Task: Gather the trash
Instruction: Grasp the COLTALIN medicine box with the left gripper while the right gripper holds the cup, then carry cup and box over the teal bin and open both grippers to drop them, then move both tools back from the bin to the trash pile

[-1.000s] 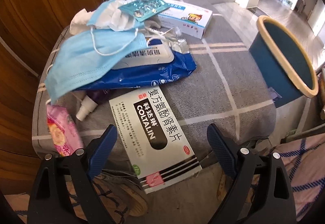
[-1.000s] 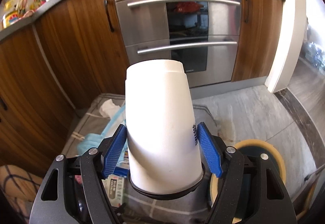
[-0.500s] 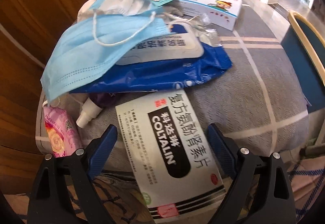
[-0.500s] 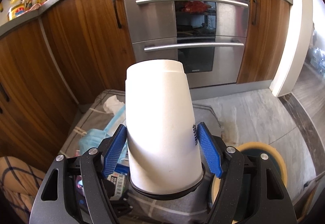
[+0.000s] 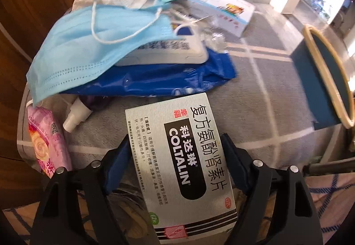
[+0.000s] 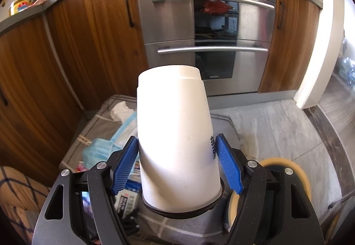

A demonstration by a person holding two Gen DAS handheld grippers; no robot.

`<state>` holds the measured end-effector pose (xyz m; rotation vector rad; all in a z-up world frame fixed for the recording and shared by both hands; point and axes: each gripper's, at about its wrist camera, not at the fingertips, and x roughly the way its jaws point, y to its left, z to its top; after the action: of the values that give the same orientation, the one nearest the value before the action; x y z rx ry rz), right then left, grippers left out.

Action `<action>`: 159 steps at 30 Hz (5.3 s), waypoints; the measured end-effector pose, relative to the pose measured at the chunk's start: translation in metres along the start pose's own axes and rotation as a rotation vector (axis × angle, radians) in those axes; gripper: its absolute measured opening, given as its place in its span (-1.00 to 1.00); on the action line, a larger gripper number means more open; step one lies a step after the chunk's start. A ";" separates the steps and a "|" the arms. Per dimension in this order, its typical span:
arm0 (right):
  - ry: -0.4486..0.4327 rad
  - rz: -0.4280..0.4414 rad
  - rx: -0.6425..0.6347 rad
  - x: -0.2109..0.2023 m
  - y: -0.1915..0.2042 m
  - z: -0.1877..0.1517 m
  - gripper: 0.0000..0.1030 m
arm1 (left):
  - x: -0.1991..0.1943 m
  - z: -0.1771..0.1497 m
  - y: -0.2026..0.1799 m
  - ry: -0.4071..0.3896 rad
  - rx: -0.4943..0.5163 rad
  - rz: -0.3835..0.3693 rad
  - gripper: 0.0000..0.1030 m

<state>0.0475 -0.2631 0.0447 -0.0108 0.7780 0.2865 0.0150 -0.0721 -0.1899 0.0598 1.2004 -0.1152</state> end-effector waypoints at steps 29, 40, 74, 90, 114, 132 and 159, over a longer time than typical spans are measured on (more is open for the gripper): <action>0.208 -0.389 0.499 -0.013 -0.247 -0.101 0.40 | -0.124 0.074 -0.203 -0.410 0.495 -0.338 0.51; 0.375 -0.351 0.667 0.021 -0.280 -0.147 0.40 | -0.081 0.090 -0.254 -0.400 0.589 -0.393 0.42; 0.530 -0.321 0.584 0.064 -0.267 -0.156 0.44 | -0.031 0.073 -0.252 -0.224 0.640 -0.384 0.42; 0.464 -0.338 0.687 0.050 -0.276 -0.149 0.80 | -0.047 0.067 -0.242 -0.292 0.659 -0.333 0.66; 0.180 -0.297 0.956 -0.012 -0.236 -0.098 0.83 | -0.134 0.045 -0.152 -0.408 0.517 -0.340 0.76; 0.120 -0.119 0.729 0.004 -0.075 -0.017 0.86 | -0.144 0.009 -0.015 -0.321 0.153 -0.004 0.85; 0.367 0.014 0.354 0.088 0.059 0.001 0.86 | -0.047 -0.025 0.117 -0.126 -0.209 0.213 0.70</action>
<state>0.0929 -0.1845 -0.0101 0.2823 1.1859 0.1572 -0.0109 0.0499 -0.1568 -0.0029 1.0673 0.1911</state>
